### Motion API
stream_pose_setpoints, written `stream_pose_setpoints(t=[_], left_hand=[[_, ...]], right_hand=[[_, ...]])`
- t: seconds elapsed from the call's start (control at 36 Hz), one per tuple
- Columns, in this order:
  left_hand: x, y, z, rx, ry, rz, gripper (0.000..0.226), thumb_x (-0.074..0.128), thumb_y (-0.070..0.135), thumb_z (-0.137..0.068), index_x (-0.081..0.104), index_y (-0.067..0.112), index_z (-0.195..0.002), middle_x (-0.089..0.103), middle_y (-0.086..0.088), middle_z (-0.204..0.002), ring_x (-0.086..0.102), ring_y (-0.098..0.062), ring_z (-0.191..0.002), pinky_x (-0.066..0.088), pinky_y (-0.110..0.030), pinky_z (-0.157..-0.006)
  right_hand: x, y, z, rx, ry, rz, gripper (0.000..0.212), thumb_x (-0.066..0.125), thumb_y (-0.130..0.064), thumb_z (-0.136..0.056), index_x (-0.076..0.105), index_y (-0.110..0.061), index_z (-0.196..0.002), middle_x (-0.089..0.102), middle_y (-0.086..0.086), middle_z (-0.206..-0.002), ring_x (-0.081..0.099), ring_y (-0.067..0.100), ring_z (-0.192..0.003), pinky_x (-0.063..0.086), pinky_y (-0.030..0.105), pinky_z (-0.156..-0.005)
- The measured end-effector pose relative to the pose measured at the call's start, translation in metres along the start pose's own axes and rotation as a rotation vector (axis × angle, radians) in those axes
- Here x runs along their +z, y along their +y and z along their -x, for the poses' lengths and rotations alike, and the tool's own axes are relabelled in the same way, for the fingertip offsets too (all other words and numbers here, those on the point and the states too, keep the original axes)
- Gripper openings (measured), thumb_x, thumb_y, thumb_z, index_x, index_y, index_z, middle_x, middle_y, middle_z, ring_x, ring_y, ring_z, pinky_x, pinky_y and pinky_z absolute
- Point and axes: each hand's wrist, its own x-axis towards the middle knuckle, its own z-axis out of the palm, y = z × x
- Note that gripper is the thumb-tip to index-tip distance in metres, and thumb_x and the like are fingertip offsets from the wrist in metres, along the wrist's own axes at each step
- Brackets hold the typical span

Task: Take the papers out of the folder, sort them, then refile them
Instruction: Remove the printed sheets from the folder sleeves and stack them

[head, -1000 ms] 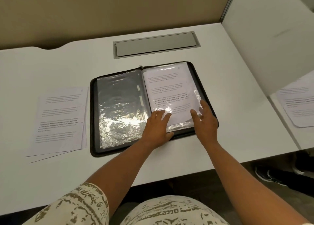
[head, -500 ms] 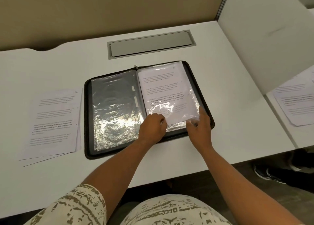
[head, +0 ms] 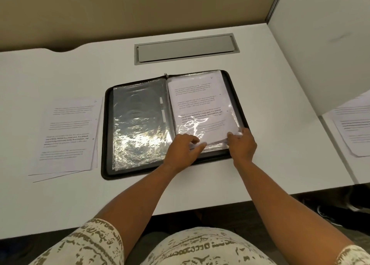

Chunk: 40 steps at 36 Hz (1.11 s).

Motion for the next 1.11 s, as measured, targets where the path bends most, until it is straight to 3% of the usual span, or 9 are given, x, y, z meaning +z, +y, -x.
stream_pose_setpoints(t=[0.08, 0.14, 0.33, 0.5, 0.58, 0.75, 0.92, 1.03, 1.11], left_hand=[[0.004, -0.005, 0.002, -0.063, 0.059, 0.007, 0.039, 0.053, 0.056, -0.093, 0.073, 0.023, -0.1, 0.07, 0.011, -0.097, 0.06, -0.008, -0.098, 0.053, -0.034, -0.084], [0.005, -0.009, 0.004, -0.083, 0.113, 0.003, 0.038, 0.05, 0.054, -0.095, 0.073, 0.024, -0.097, 0.07, 0.013, -0.094, 0.061, -0.009, -0.095, 0.054, -0.035, -0.082], [-0.003, -0.009, 0.025, -0.171, 0.187, 0.03, 0.018, 0.053, 0.03, -0.1, 0.066, 0.022, -0.09, 0.06, 0.012, -0.085, 0.056, -0.002, -0.075, 0.037, -0.014, -0.064], [-0.002, -0.017, 0.043, -0.281, 0.216, 0.064, 0.033, 0.05, 0.029, -0.099, 0.055, 0.012, -0.071, 0.057, -0.004, -0.066, 0.047, -0.011, -0.057, 0.037, -0.027, -0.055], [-0.003, -0.018, 0.054, -0.336, 0.233, 0.068, 0.032, 0.053, 0.028, -0.097, 0.054, 0.018, -0.067, 0.056, 0.002, -0.063, 0.048, -0.009, -0.057, 0.036, -0.026, -0.053], [0.0, -0.023, 0.07, -0.454, 0.268, 0.191, 0.024, 0.057, 0.027, -0.094, 0.062, 0.011, -0.077, 0.065, 0.0, -0.072, 0.06, -0.015, -0.067, 0.044, -0.027, -0.058], [-0.001, -0.022, 0.069, -0.649, 0.24, 0.526, 0.018, 0.071, 0.03, -0.088, 0.07, 0.013, -0.084, 0.073, -0.006, -0.081, 0.067, -0.021, -0.07, 0.061, -0.04, -0.073], [-0.006, -0.021, 0.079, -0.682, 0.155, 0.62, 0.014, 0.075, 0.014, -0.087, 0.07, 0.012, -0.1, 0.072, -0.005, -0.093, 0.066, -0.014, -0.07, 0.055, -0.027, -0.063], [-0.011, -0.021, 0.089, -0.685, 0.106, 0.628, 0.009, 0.074, 0.012, -0.088, 0.072, 0.011, -0.097, 0.072, -0.004, -0.088, 0.064, -0.011, -0.07, 0.051, -0.023, -0.062]], right_hand=[[-0.005, 0.002, 0.001, 0.025, -0.038, 0.013, 0.024, 0.062, -0.014, -0.093, 0.059, -0.012, -0.116, 0.068, 0.005, -0.107, 0.065, 0.023, -0.092, 0.052, 0.021, -0.069], [-0.009, 0.006, 0.001, 0.041, -0.074, 0.017, 0.018, 0.06, -0.012, -0.091, 0.059, -0.013, -0.109, 0.069, 0.007, -0.105, 0.067, 0.027, -0.09, 0.059, 0.031, -0.072], [-0.028, 0.019, 0.008, 0.204, -0.197, -0.133, 0.02, 0.058, 0.0, -0.089, 0.069, -0.008, -0.104, 0.072, 0.009, -0.101, 0.07, 0.022, -0.081, 0.062, 0.038, -0.081], [-0.038, 0.022, 0.02, 0.377, -0.274, -0.333, 0.015, 0.062, 0.007, -0.092, 0.067, -0.008, -0.095, 0.072, 0.017, -0.103, 0.073, 0.023, -0.082, 0.063, 0.026, -0.073], [-0.043, 0.024, 0.025, 0.445, -0.294, -0.384, 0.013, 0.062, 0.009, -0.091, 0.065, -0.004, -0.094, 0.071, 0.02, -0.104, 0.071, 0.024, -0.082, 0.063, 0.029, -0.075], [-0.055, 0.027, 0.037, 0.564, -0.365, -0.416, 0.018, 0.062, 0.009, -0.092, 0.064, 0.001, -0.108, 0.071, 0.019, -0.104, 0.071, 0.024, -0.085, 0.063, 0.03, -0.075], [-0.072, 0.03, 0.056, 0.616, -0.528, -0.337, 0.021, 0.06, 0.008, -0.092, 0.063, 0.002, -0.112, 0.069, 0.019, -0.105, 0.069, 0.024, -0.088, 0.062, 0.027, -0.069], [-0.08, 0.03, 0.057, 0.611, -0.539, -0.26, 0.021, 0.062, -0.002, -0.095, 0.061, 0.001, -0.115, 0.067, 0.021, -0.105, 0.068, 0.027, -0.091, 0.06, 0.031, -0.073], [-0.084, 0.028, 0.05, 0.561, -0.51, -0.25, 0.026, 0.065, -0.012, -0.096, 0.061, -0.003, -0.121, 0.067, 0.018, -0.114, 0.068, 0.028, -0.099, 0.06, 0.033, -0.074]])
